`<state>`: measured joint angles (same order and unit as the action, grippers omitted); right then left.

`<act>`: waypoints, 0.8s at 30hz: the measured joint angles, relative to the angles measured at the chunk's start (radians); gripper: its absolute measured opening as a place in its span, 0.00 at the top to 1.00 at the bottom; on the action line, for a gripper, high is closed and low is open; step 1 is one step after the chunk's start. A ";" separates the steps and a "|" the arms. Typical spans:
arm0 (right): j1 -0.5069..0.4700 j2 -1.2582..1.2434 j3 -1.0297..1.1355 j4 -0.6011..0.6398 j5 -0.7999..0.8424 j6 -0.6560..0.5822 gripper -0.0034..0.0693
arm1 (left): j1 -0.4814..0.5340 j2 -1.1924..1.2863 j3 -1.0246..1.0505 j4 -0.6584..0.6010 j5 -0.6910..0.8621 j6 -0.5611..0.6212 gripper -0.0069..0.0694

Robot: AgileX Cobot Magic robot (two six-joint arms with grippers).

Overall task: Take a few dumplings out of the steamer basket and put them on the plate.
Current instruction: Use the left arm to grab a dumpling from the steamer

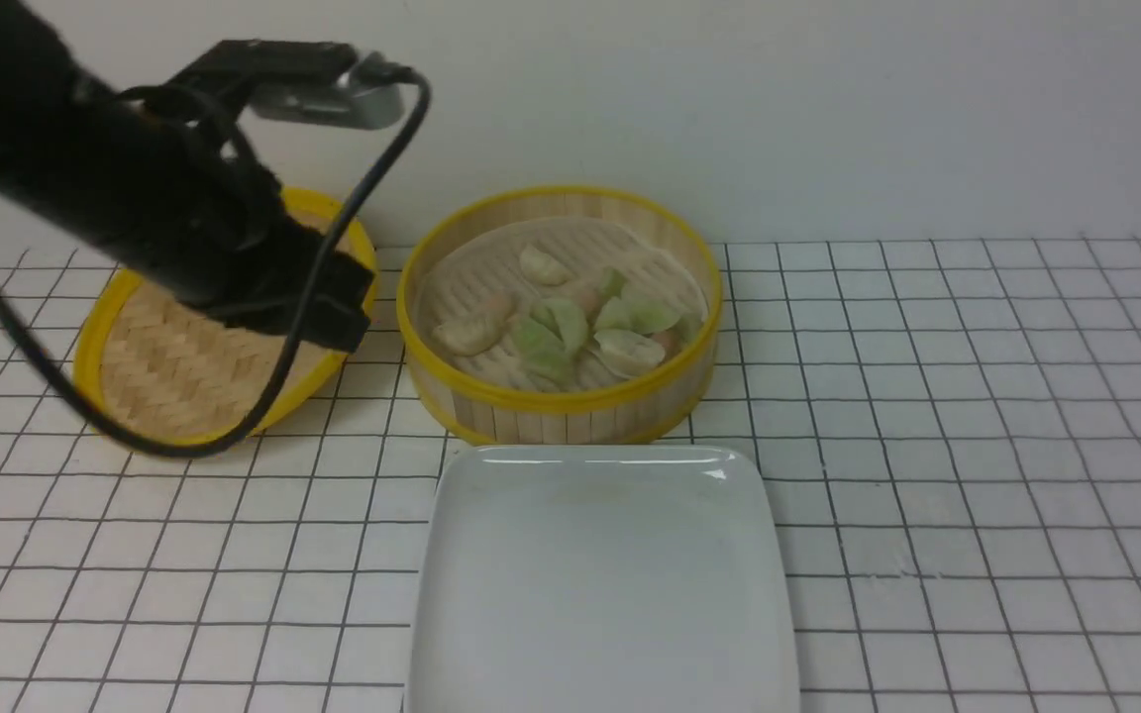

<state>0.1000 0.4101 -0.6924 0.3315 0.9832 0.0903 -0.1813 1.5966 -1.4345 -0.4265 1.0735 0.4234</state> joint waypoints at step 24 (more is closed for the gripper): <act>0.000 0.359 -0.209 -0.040 0.213 -0.090 0.97 | -0.084 0.702 -0.496 0.270 -0.281 0.011 0.28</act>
<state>0.1000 0.7686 -0.9010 0.2917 1.1962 0.0000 -0.2651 2.2988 -1.9307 -0.1561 0.7922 0.4343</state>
